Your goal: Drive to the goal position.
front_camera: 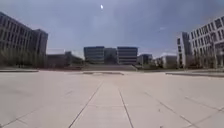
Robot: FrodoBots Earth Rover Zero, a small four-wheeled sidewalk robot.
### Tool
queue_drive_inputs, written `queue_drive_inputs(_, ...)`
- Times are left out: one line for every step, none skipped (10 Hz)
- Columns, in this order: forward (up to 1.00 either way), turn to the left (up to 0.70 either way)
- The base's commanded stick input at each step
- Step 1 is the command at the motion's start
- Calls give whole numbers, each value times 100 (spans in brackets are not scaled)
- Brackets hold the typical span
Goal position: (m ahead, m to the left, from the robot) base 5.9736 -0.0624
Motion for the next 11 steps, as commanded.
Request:
queue_drive_inputs(70, 0)
queue_drive_inputs(70, 0)
queue_drive_inputs(70, 0)
queue_drive_inputs(70, 0)
queue_drive_inputs(70, 0)
queue_drive_inputs(70, 0)
queue_drive_inputs(70, 0)
queue_drive_inputs(70, 0)
queue_drive_inputs(70, 0)
queue_drive_inputs(70, 0)
queue_drive_inputs(70, 0)
